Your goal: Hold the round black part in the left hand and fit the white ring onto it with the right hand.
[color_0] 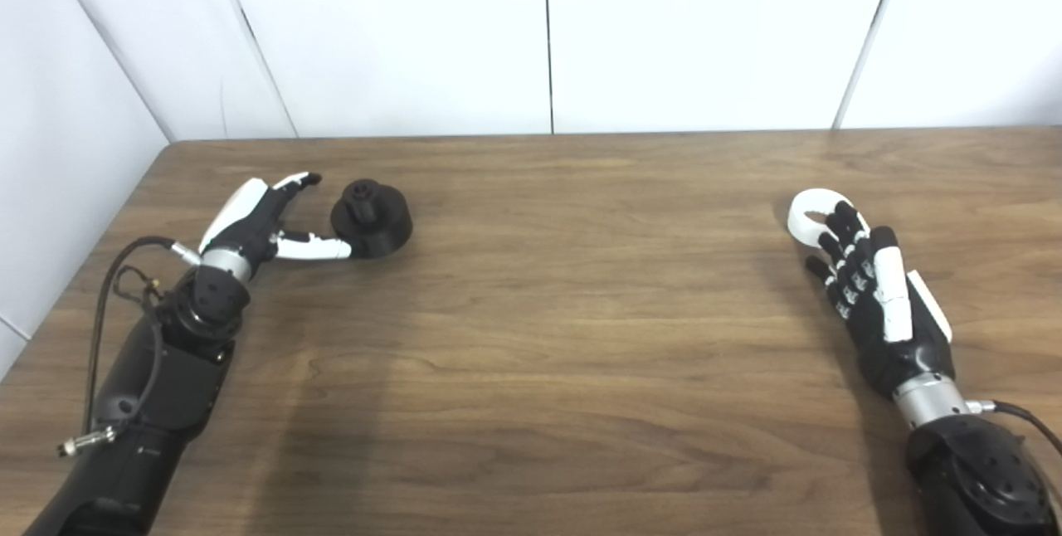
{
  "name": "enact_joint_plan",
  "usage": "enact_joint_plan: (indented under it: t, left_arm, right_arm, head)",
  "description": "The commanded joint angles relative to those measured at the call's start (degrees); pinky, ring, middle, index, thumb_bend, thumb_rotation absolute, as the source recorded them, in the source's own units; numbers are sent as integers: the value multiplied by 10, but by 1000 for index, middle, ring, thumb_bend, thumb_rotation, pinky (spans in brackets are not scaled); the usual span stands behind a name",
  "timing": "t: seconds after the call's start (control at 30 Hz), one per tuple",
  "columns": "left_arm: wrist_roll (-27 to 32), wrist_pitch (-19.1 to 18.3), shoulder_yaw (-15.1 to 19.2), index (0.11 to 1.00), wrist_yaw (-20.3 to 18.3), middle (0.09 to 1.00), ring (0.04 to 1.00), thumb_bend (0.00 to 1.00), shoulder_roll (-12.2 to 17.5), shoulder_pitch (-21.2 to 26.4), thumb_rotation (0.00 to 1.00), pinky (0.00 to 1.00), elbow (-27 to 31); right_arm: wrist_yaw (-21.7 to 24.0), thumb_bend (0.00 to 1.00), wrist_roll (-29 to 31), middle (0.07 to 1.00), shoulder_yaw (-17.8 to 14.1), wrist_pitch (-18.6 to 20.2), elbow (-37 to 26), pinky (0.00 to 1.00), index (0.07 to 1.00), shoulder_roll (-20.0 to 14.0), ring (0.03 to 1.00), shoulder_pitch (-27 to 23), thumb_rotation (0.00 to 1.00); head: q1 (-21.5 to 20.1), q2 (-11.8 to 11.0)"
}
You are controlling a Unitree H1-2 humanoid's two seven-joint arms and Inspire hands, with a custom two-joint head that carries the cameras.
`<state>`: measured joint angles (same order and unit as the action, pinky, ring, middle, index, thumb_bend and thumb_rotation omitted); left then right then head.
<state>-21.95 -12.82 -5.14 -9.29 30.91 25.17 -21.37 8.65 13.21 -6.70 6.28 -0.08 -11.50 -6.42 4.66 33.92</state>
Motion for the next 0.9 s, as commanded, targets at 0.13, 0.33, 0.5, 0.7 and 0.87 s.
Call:
enact_joint_plan:
  t: [0.13, 0.33, 0.5, 0.7, 0.87]
  left_arm:
    - [0, 18, 3, 904, 13, 965, 985, 956, 3, 36, 291, 926, 0]
    - [-5, 5, 0, 907, 9, 970, 997, 972, -1, 35, 317, 954, 13]
    - [-11, 6, -7, 895, 6, 978, 1000, 967, 0, 34, 341, 975, 15]
    - [-11, 9, -14, 863, -2, 981, 1000, 960, 3, 35, 354, 988, 13]
    - [-13, 18, -16, 822, 3, 971, 1000, 950, 2, 34, 339, 971, 8]
  right_arm:
    - [3, 599, 5, 1000, -6, -3, -19, 1000, 1000, -6, 1000, -8, 1000]
    - [5, 594, 4, 1000, -5, -3, -18, 1000, 1000, -7, 1000, -8, 1000]
    - [4, 598, 2, 1000, -5, -4, -20, 1000, 1000, -7, 1000, -8, 1000]
    - [3, 594, 4, 1000, -7, -1, -21, 1000, 1000, -7, 1000, -8, 1000]
    - [3, 602, 2, 1000, -6, -1, -21, 1000, 1000, -8, 1000, -9, 1000]
  head:
    - [1, 1]
    - [0, 3]
    - [0, 4]
    - [0, 4]
    - [0, 5]
